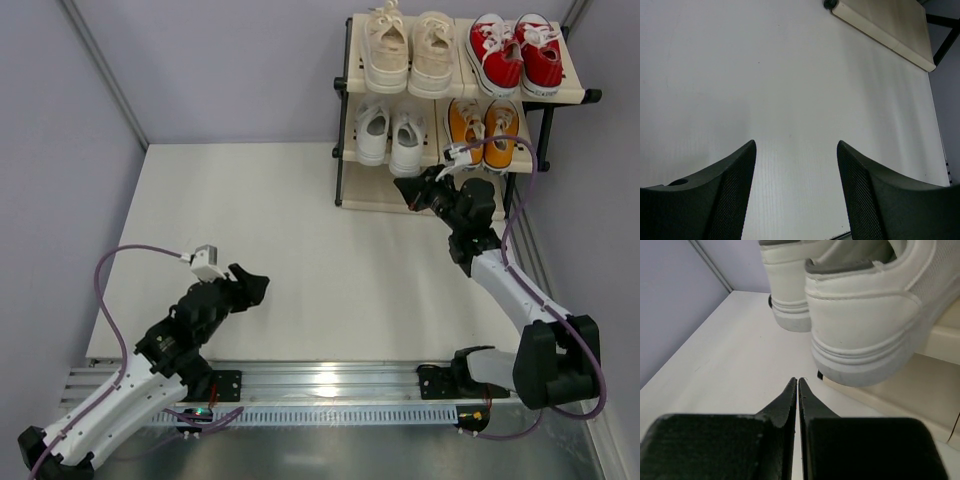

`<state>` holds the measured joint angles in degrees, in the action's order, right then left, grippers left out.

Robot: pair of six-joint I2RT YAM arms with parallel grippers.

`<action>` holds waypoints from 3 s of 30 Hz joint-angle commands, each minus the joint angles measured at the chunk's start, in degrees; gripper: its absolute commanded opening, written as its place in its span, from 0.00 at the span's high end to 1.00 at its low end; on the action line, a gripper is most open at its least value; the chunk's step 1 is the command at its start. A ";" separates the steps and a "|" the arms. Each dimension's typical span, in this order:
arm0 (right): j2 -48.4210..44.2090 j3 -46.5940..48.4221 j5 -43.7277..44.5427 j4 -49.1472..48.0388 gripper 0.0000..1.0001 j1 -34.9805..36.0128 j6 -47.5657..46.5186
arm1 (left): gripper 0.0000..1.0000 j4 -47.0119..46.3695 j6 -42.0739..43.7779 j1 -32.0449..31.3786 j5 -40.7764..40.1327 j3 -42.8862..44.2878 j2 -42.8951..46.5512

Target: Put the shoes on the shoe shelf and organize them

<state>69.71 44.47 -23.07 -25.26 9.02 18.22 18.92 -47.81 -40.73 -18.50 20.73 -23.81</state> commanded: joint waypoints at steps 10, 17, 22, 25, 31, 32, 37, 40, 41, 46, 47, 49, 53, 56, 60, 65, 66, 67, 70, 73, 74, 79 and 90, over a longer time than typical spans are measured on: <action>13.33 13.00 -9.45 -4.63 0.96 -5.06 4.19 | 0.35 4.55 0.44 0.12 -1.98 1.24 3.51; 11.95 12.06 -10.94 -1.65 0.96 -5.32 3.58 | 0.35 5.96 0.61 0.21 -2.50 1.94 4.91; 3.61 2.67 -5.88 1.61 0.96 -5.32 0.95 | 0.35 6.31 0.09 0.12 -1.98 1.59 6.32; -3.69 -1.04 1.85 6.52 0.96 -5.41 1.12 | 0.35 6.40 -0.09 0.12 -1.63 1.59 6.76; -22.56 -2.72 25.48 21.54 0.96 -5.32 2.08 | 0.35 6.66 -0.70 0.12 -0.48 2.03 7.90; -24.43 -2.81 31.62 24.70 0.96 -5.41 2.35 | 0.35 6.66 -0.96 0.12 -0.22 2.03 8.17; -28.58 -0.79 41.26 32.19 0.96 -6.11 2.35 | 0.35 6.04 -1.32 0.12 0.22 1.24 9.05; -26.75 0.35 38.11 30.62 0.96 -6.47 2.35 | 0.35 5.95 -1.49 0.12 0.75 1.15 9.14; -25.95 0.97 35.49 29.92 0.96 -6.47 2.26 | 0.35 6.04 -1.58 0.04 0.75 1.15 9.14; -17.96 6.06 26.07 25.53 0.96 -6.64 1.38 | 0.35 7.54 -1.67 0.04 0.57 1.42 10.71; -15.07 7.98 24.23 25.52 0.96 -6.64 1.38 | 0.35 8.32 -1.67 0.12 0.40 1.50 11.59; -12.51 9.67 23.86 25.52 0.96 -6.73 1.65 | 0.35 9.03 -1.58 0.04 -0.22 1.59 12.65; -6.53 13.53 24.57 25.52 0.96 -7.87 1.73 | 0.35 11.31 -1.23 0.21 -1.10 1.94 14.76; -0.82 16.60 20.46 25.96 0.96 -10.92 2.96 | 0.35 12.11 -1.06 0.12 -1.62 2.03 15.90; 3.49 17.06 17.89 25.52 0.96 -13.58 4.37 | 0.35 12.46 -1.06 0.12 -1.71 2.30 15.99; 2.36 13.29 16.75 21.92 0.96 -15.34 4.46 | 0.35 12.28 -1.14 0.12 -1.63 2.30 15.64; 1.57 12.58 16.48 20.96 0.96 -15.43 4.72 | 0.35 12.20 -1.14 0.12 -1.54 2.38 15.55; 0.17 11.35 16.22 20.69 0.96 -15.43 4.90 | 0.35 12.11 -1.14 0.12 -1.45 2.47 15.46; -4.04 9.15 13.93 18.58 0.96 -15.43 5.86 | 0.35 11.85 -1.14 0.12 -1.27 2.74 15.11; -8.08 8.10 10.69 18.05 0.96 -15.43 6.39 | 0.35 11.58 -1.32 0.12 -0.92 3.17 14.67; -9.23 7.92 9.55 17.70 0.96 -15.43 6.65 | 0.36 11.49 -1.32 0.12 -0.83 3.35 14.41; -16.71 10.18 5.23 16.28 0.96 -15.52 7.89 | 0.36 10.79 -1.23 0.12 -0.31 3.09 13.53; -10.14 28.21 6.19 22.80 0.96 -15.43 7.36 | 0.36 7.63 -1.49 0.12 1.10 2.91 10.37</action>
<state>55.51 69.63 -16.14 -3.09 -6.24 25.04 29.34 -49.32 -40.73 -18.81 21.96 -12.14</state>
